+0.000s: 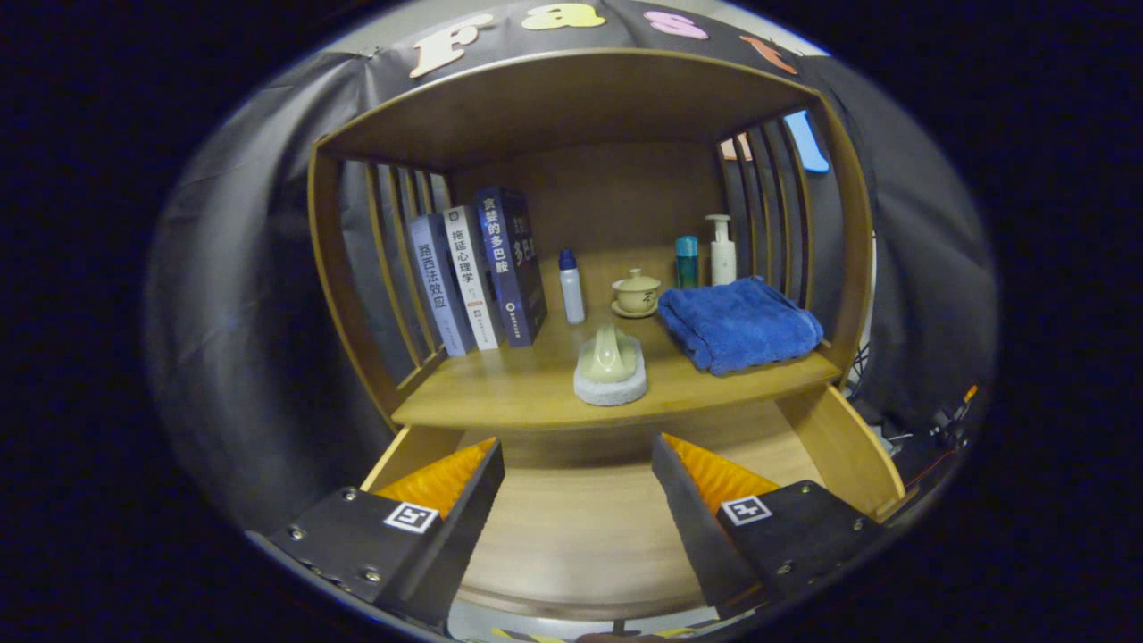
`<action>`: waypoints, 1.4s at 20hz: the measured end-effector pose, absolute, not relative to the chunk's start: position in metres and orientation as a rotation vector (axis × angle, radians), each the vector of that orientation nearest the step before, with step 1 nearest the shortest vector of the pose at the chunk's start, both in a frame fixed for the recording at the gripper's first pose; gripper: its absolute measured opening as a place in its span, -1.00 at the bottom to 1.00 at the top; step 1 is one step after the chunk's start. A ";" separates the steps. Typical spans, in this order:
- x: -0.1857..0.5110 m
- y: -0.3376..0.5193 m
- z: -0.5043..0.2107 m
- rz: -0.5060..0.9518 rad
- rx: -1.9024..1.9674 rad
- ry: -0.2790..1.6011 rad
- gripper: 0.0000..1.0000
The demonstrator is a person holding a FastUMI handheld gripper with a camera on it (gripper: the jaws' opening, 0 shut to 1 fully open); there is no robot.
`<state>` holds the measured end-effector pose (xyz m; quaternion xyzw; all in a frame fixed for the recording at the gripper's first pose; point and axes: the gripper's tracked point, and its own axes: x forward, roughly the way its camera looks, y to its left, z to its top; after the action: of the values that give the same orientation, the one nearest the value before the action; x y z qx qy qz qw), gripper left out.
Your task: Pull open the drawer, take out the items inside it, and place them on the countertop above the cabinet.
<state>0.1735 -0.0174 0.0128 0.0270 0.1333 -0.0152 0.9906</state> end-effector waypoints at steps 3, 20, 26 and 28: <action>0.143 -0.015 0.014 -0.020 0.020 0.228 0.99; 0.045 -0.012 -0.101 0.049 -0.164 0.136 0.94; 0.051 -0.023 -0.141 -0.030 -0.076 0.155 0.95; 0.059 -0.025 -0.138 -0.049 -0.028 0.146 0.95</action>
<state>0.0593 -0.0253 -0.1381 -0.0138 0.0728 -0.0246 0.9970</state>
